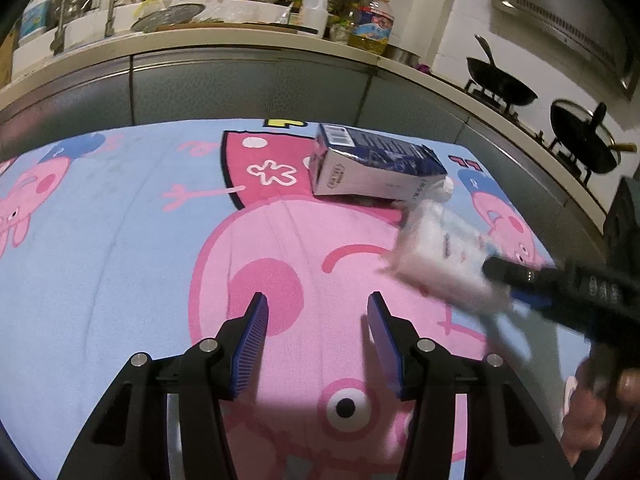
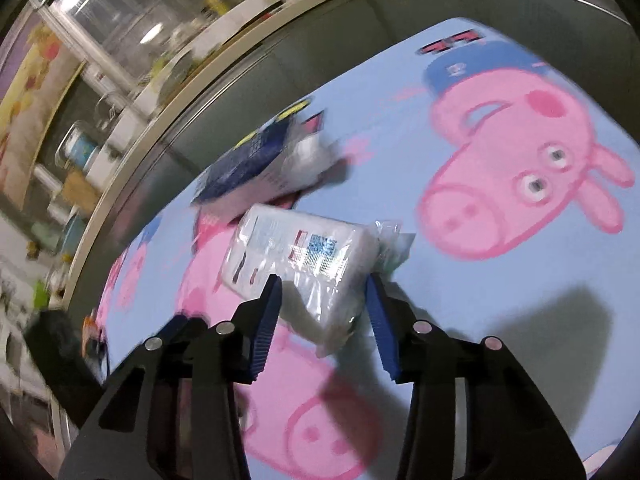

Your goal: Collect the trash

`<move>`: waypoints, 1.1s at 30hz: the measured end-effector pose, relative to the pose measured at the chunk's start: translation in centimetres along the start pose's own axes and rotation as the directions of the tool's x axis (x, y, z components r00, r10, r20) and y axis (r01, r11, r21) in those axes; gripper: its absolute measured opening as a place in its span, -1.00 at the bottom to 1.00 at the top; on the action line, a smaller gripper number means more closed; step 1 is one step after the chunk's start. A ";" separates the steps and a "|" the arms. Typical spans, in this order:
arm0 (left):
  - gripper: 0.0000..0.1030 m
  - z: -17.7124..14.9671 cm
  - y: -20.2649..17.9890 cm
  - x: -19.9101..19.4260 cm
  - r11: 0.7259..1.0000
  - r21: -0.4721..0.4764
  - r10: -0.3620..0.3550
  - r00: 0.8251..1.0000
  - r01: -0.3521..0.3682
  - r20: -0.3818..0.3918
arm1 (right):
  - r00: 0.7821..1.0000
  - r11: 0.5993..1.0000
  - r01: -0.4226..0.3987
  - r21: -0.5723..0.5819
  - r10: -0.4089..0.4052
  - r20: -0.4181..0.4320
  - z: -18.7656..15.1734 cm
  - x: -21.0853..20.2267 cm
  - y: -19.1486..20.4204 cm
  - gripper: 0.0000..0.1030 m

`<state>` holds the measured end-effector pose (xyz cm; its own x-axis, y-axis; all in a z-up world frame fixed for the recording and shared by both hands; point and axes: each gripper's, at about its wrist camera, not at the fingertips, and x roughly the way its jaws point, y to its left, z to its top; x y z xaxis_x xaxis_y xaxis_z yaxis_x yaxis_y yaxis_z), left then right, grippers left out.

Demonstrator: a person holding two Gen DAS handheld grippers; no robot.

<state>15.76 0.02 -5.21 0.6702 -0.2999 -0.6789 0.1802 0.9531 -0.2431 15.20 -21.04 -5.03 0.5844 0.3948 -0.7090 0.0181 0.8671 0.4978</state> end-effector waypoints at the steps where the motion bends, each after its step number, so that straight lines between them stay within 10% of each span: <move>1: 0.01 0.0 0.2 -0.1 1.000 -0.014 -0.002 1.000 0.002 0.003 | 1.000 1.000 -0.005 -0.023 0.004 -0.009 -0.3 0.1 0.5 -0.18; 24: 0.20 -0.3 3.6 -2.2 0.983 -0.164 -0.072 0.992 0.088 0.101 | 0.993 0.992 0.118 -0.039 -0.117 0.033 0.6 0.0 -0.1 -0.28; 33: 0.30 -0.5 6.8 -3.1 0.969 -0.239 -0.035 0.993 0.060 0.109 | 0.988 0.948 -0.099 -0.301 0.059 -0.140 -3.3 2.5 7.8 -0.28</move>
<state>14.53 7.41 -5.08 0.7380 -0.3268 -0.5903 0.0430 0.8959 -0.4422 14.09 -12.34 -4.57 0.4650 0.4836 -0.7416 -0.2851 0.8748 0.3917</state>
